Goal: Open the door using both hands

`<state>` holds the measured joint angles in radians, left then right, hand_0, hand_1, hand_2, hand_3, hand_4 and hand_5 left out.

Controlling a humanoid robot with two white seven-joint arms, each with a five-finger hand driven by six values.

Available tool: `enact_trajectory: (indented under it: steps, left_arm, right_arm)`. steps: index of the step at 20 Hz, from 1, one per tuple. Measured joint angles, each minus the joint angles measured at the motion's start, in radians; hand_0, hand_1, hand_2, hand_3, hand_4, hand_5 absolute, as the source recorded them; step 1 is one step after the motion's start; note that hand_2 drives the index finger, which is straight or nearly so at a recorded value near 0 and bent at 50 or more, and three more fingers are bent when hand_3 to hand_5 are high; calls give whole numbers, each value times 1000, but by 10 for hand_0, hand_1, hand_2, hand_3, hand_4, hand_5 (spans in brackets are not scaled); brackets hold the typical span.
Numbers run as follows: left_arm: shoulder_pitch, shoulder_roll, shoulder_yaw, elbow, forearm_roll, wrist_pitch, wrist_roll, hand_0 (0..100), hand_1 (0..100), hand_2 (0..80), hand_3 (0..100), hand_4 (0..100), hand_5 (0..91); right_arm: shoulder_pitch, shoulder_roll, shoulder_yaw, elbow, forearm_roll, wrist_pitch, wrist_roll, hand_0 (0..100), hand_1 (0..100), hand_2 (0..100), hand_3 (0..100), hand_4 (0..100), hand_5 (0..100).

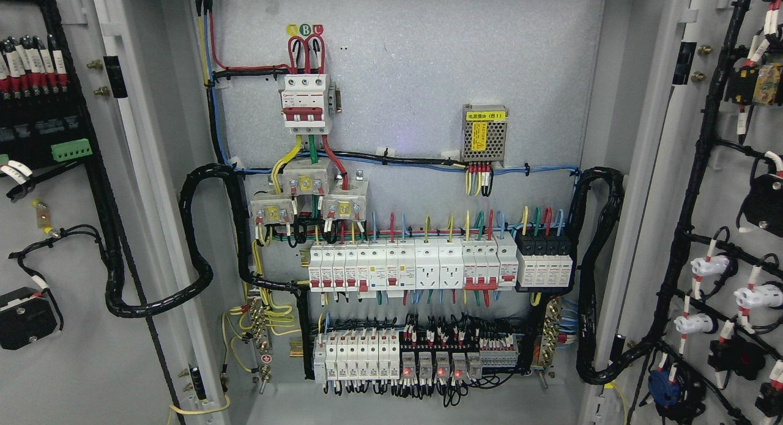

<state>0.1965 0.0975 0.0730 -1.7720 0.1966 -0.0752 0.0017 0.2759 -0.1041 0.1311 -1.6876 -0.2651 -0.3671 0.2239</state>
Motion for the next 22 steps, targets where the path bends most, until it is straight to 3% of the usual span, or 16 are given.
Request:
enact_trajectory:
  steps: [9, 22]
  left_arm:
    - [35, -54, -92, -39, -24, -43, -59, 291, 0, 29, 29, 34, 0]
    - [66, -84, -120, -52, -27, -44, -63, 291, 0, 29, 28, 33, 0]
  right_arm:
    - [-1, 32, 58, 3, 8, -3, -15, 219, 0, 0, 0, 0, 0]
    - [-2, 48, 89, -4, 10, -3, -16, 219, 0, 0, 0, 0, 0]
